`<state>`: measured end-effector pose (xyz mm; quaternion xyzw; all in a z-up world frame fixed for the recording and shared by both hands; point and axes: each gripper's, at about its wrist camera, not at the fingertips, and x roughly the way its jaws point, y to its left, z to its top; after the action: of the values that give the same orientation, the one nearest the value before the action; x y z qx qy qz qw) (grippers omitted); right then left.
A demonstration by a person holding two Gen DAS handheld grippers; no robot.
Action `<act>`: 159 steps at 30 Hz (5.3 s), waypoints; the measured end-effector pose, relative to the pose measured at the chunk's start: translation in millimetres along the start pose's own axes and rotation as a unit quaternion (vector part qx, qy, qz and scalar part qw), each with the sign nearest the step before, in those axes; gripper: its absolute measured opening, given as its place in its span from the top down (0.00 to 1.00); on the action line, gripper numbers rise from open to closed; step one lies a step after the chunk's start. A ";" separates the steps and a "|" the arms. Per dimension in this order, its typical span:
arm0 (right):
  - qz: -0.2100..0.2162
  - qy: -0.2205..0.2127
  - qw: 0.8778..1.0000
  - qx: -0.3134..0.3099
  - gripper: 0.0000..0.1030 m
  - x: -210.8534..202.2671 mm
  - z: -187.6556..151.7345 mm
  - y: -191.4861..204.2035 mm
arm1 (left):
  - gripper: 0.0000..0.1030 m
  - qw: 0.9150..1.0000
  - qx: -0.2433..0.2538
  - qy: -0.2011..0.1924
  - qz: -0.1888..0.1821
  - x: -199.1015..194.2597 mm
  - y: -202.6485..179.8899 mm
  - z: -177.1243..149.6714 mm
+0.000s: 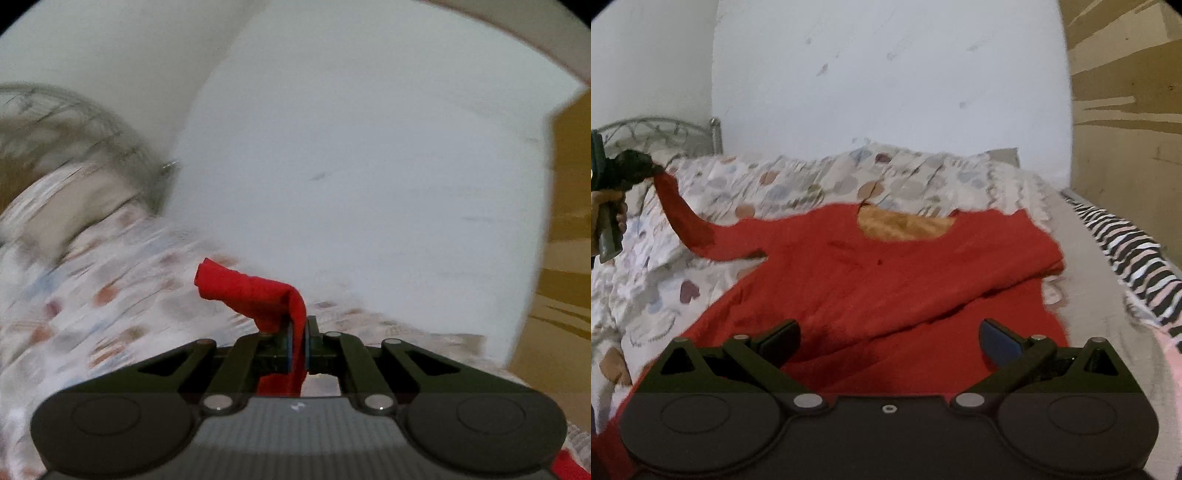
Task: Fold small clothes
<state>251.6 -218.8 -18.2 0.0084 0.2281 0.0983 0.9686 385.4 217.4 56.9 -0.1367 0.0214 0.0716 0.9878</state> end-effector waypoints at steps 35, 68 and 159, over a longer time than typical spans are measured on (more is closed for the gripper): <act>-0.092 -0.008 0.992 0.090 0.00 -86.7 -24.6 -72.4 | 0.68 0.886 0.214 0.213 -0.352 -114.6 -183.5 -164.1; -0.045 0.022 0.998 -0.022 0.96 11.8 5.7 0.2 | 0.01 0.945 0.039 0.316 -0.082 -80.3 -65.7 -134.6; -0.053 0.054 0.997 -0.028 0.27 -15.5 -5.6 -95.1 | 0.44 0.903 0.050 0.407 -0.128 -87.6 -49.5 -149.4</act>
<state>253.2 -315.1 -22.2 -0.0365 0.2771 0.0531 0.9587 302.7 117.5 -68.2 -0.1060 0.4071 -0.1180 0.8995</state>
